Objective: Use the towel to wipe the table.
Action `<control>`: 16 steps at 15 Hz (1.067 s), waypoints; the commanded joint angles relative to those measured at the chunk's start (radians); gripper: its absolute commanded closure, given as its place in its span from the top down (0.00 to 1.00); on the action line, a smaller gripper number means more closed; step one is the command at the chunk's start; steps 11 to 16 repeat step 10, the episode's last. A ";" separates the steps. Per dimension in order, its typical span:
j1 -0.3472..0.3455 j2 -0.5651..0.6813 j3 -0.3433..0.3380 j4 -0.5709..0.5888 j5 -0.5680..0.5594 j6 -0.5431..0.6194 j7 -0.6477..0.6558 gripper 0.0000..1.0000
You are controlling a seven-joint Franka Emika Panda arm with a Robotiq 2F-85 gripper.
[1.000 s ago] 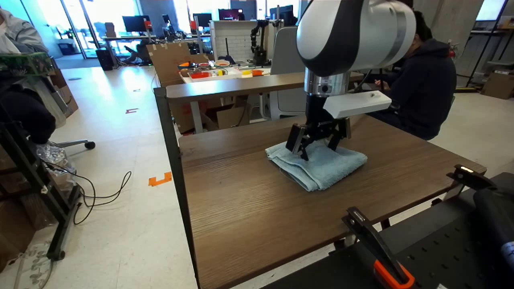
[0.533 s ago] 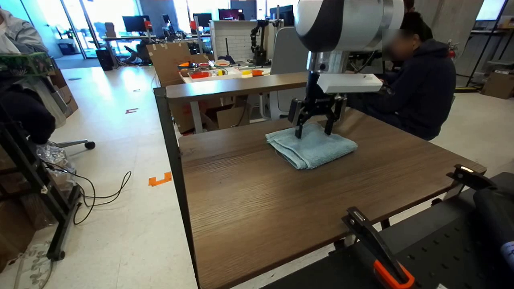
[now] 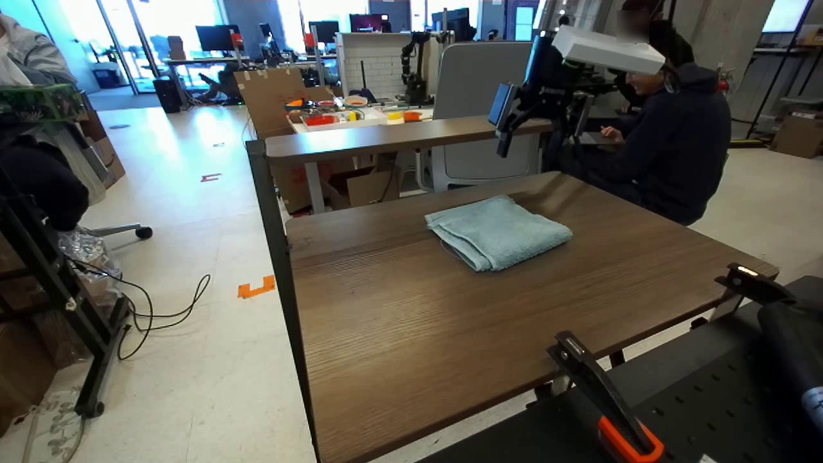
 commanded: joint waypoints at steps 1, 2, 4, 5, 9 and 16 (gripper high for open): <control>0.014 -0.009 -0.016 -0.007 0.014 -0.004 -0.008 1.00; 0.014 -0.012 -0.015 -0.013 0.015 -0.004 -0.009 1.00; 0.015 -0.012 -0.010 -0.018 0.016 -0.004 -0.009 1.00; 0.015 -0.012 -0.010 -0.020 0.016 -0.004 -0.009 1.00; 0.015 -0.012 -0.009 -0.020 0.016 -0.004 -0.009 1.00; 0.015 -0.012 -0.009 -0.020 0.016 -0.004 -0.009 1.00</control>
